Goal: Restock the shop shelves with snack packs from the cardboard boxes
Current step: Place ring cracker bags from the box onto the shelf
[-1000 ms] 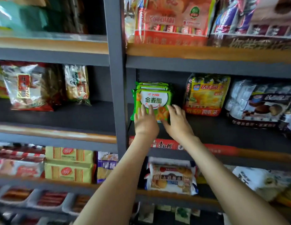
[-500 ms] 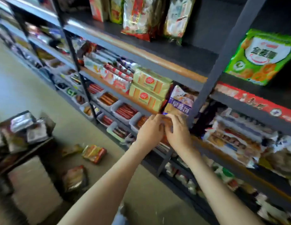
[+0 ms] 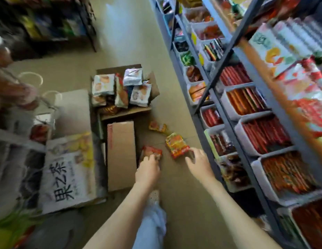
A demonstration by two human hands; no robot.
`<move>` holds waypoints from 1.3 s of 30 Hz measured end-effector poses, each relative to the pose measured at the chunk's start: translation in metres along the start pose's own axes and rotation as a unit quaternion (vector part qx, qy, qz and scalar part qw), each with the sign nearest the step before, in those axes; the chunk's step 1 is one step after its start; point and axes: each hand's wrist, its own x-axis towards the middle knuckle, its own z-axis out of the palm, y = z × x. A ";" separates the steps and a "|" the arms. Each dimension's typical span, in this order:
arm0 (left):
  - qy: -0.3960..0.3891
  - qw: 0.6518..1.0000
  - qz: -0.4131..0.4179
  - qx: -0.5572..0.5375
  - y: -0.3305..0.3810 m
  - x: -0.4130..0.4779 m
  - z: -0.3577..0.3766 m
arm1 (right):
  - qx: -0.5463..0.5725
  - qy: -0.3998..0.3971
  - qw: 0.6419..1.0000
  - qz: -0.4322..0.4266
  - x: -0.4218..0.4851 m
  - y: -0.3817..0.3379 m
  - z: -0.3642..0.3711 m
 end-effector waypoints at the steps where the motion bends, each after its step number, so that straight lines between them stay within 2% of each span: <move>1: -0.005 1.000 -0.029 0.002 -0.012 0.019 -0.002 | 0.000 -0.014 1.000 0.000 0.022 -0.008 0.014; 4: -0.021 0.994 -0.107 -0.002 -0.041 0.065 0.004 | -0.007 -0.060 0.998 0.020 0.071 -0.018 0.053; 8: -0.043 0.987 -0.157 -0.005 -0.064 0.115 0.034 | -0.021 -0.099 0.994 0.048 0.125 -0.010 0.102; 13: -0.028 0.982 -0.184 -0.031 -0.084 0.182 0.092 | -0.036 -0.132 0.989 0.059 0.186 0.022 0.179; 17: 0.008 0.975 -0.224 0.001 -0.112 0.229 0.147 | -0.066 -0.181 0.979 0.067 0.225 0.061 0.245; 21: 0.013 0.947 -0.321 0.007 -0.155 0.261 0.198 | -0.068 -0.238 0.968 0.039 0.255 0.091 0.305; 25: 0.002 0.924 -0.382 -0.001 -0.183 0.267 0.236 | -0.050 -0.282 0.958 -0.002 0.264 0.095 0.350; 28: 0.022 0.921 -0.388 0.011 -0.196 0.265 0.253 | -0.019 -0.309 0.951 -0.013 0.263 0.090 0.373; 33: 0.094 0.929 -0.352 0.062 -0.199 0.267 0.265 | 0.027 -0.326 0.944 -0.035 0.256 0.076 0.396; 36: 0.084 0.936 -0.335 0.068 -0.195 0.265 0.263 | 0.035 -0.318 0.946 -0.059 0.252 0.069 0.406; 39: 0.038 0.936 -0.347 0.050 -0.200 0.268 0.254 | 0.037 -0.316 0.945 -0.081 0.249 0.069 0.412</move>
